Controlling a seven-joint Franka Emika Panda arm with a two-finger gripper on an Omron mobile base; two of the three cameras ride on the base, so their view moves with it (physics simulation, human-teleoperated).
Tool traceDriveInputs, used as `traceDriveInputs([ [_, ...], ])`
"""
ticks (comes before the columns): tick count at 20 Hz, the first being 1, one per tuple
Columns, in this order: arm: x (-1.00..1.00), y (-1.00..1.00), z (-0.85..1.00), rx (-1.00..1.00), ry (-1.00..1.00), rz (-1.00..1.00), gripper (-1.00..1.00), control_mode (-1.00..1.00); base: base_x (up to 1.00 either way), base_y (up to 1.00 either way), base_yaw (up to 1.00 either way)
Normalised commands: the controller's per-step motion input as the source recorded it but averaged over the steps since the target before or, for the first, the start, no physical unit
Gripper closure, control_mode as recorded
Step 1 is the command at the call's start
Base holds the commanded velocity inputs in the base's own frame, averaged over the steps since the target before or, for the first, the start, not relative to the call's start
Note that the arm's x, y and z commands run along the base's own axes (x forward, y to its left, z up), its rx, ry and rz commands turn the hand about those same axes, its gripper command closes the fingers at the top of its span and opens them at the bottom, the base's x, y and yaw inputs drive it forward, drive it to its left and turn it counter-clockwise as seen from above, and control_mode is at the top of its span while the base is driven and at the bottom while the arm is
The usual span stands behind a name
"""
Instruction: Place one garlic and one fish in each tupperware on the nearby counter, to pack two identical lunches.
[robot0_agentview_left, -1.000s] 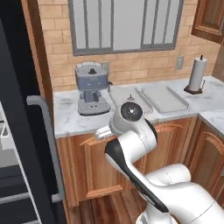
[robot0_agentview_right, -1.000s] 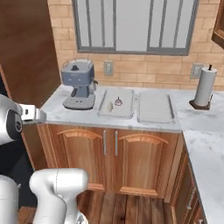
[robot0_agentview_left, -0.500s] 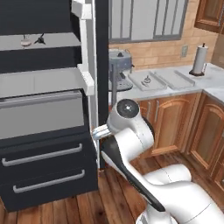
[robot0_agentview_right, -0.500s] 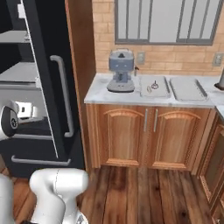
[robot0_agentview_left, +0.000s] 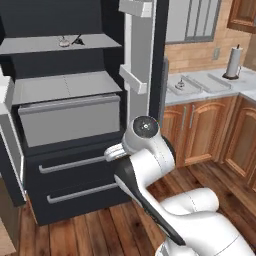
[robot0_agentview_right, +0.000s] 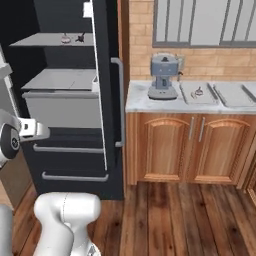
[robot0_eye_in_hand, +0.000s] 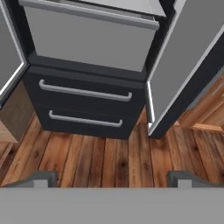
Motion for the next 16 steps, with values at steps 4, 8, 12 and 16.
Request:
traceDriveInputs([
  [4,0.0,0.0,0.0,0.0,0.0,0.0,-1.0,1.0,0.59,-0.01,0.19],
  [8,0.0,0.0,0.0,0.0,0.0,0.0,-1.0,1.0,0.64,0.14,0.28],
  [12,0.0,0.0,0.0,0.0,0.0,0.0,-1.0,1.0,0.81,0.33,0.01],
  [16,0.0,0.0,0.0,0.0,0.0,0.0,-1.0,1.0,0.74,0.63,-0.17],
])
